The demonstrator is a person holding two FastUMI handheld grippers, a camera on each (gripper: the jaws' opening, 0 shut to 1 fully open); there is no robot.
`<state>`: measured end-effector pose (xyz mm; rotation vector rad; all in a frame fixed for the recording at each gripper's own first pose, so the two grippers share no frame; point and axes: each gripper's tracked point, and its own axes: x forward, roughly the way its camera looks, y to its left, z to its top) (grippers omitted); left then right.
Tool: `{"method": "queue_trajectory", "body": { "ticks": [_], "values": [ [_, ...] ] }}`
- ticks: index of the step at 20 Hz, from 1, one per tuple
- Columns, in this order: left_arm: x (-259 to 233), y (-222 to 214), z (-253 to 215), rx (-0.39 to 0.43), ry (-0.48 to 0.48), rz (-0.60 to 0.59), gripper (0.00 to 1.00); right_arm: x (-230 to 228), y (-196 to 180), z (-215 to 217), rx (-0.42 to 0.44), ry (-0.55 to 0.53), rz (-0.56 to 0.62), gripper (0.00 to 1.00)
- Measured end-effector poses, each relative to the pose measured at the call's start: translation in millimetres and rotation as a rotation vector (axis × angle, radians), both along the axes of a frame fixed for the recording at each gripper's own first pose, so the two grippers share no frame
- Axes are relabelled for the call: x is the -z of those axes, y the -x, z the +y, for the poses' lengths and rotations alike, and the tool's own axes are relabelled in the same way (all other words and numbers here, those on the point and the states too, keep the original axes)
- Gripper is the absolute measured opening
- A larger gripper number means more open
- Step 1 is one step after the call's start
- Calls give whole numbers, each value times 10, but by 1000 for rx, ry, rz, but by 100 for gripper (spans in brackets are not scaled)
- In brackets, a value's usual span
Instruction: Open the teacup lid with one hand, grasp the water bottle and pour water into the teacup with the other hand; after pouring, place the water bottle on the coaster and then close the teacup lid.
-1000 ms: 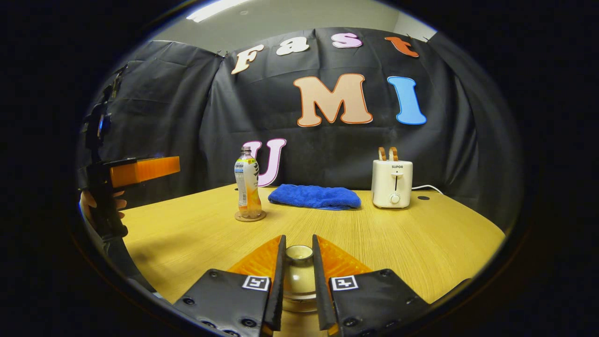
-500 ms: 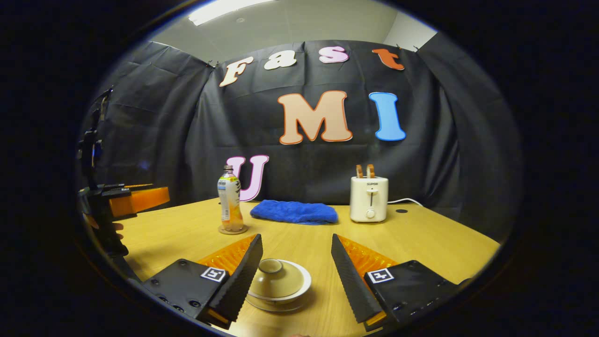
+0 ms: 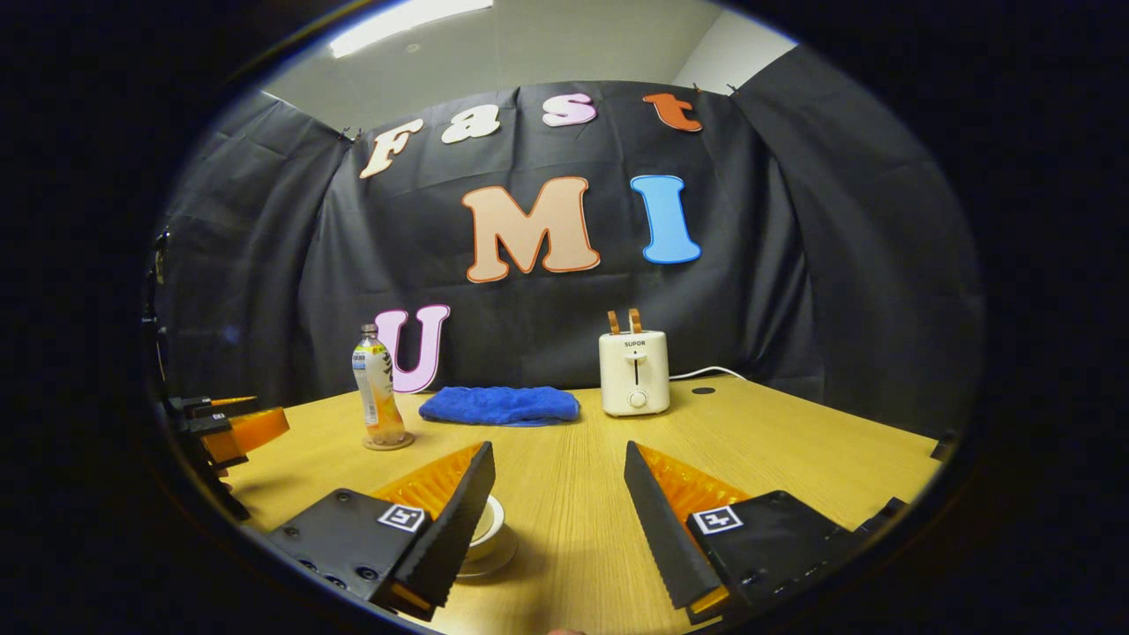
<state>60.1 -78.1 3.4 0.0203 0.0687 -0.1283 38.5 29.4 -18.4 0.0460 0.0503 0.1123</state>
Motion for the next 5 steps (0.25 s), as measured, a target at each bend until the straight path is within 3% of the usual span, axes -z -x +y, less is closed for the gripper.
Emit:
{"method": "queue_trajectory", "body": {
  "ticks": [2,3,5],
  "values": [
    [36,0,-7,3,-13,3,92,-20,9,16,0,12,-13,90],
    [33,-14,9,-1,-10,7,92,-45,6,-1,5,19,-22,96],
    [57,-16,19,-10,-10,16,92,-12,-4,39,-2,40,-21,90]
  ]
}}
